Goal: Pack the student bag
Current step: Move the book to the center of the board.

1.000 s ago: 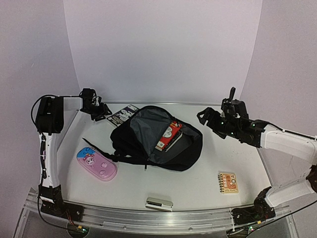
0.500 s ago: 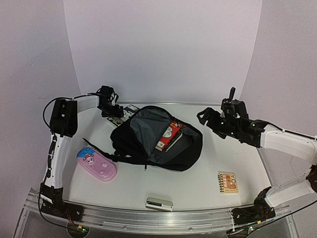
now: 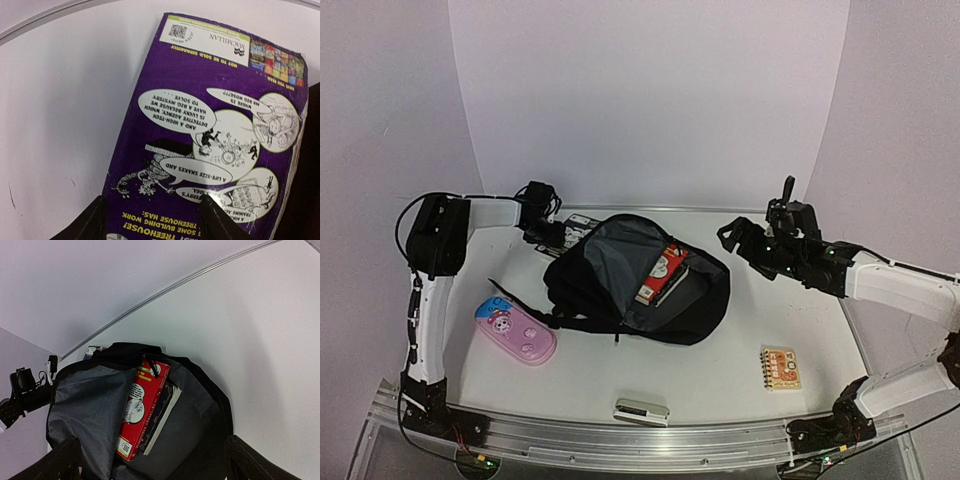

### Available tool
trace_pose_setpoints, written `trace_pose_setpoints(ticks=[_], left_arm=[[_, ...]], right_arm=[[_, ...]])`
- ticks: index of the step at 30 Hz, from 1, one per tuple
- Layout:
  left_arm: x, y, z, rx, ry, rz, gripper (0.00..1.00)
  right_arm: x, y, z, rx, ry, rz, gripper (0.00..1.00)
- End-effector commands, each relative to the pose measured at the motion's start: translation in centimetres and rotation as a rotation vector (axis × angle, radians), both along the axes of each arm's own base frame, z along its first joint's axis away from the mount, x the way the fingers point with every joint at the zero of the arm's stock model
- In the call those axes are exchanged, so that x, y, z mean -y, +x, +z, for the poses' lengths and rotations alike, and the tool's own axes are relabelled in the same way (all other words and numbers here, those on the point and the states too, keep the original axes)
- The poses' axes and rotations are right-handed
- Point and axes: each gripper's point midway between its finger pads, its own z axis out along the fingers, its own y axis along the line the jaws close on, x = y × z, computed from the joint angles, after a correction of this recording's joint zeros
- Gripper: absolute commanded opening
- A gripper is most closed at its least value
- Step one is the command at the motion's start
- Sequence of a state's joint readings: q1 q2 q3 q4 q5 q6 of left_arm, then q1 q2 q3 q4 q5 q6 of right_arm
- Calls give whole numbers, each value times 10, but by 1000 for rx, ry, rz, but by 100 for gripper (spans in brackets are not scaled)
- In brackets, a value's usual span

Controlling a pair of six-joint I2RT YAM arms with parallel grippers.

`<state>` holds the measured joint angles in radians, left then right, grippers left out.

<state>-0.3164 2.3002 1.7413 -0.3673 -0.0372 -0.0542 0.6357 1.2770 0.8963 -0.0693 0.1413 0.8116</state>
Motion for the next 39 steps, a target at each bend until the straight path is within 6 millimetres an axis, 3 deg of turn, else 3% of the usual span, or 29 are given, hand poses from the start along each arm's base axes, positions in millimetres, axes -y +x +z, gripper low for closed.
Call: trace_pose_setpoints(ticks=[1,11,14,18,22,25,28,33,39], left_arm=[[-24,-75,-49,-263,89,82,60],[-47,-142,-43,-350,14,283,59],[-49,-153,-30,-338,-13,306,59],[-54,-152,4,-284,-16,324,61],[-54,-131,48,-187,-10,305,70],[-61,-105,64,-134,23,300,82],[-80,-78,61,-137,22,340,88],[-76,-36,48,-124,8,292,91],[-89,7,32,-121,29,363,92]], right_arm=[[-2,2,4,15,-8,6,95],[-1,-2,3,11,0,10,95],[-2,-2,8,21,0,21,95],[-3,-2,18,45,7,31,95],[-3,-4,19,44,11,36,94],[-5,-4,13,30,11,41,94],[-5,-5,10,20,13,44,94],[-3,-6,9,22,10,37,94],[-4,-6,8,18,14,42,94]])
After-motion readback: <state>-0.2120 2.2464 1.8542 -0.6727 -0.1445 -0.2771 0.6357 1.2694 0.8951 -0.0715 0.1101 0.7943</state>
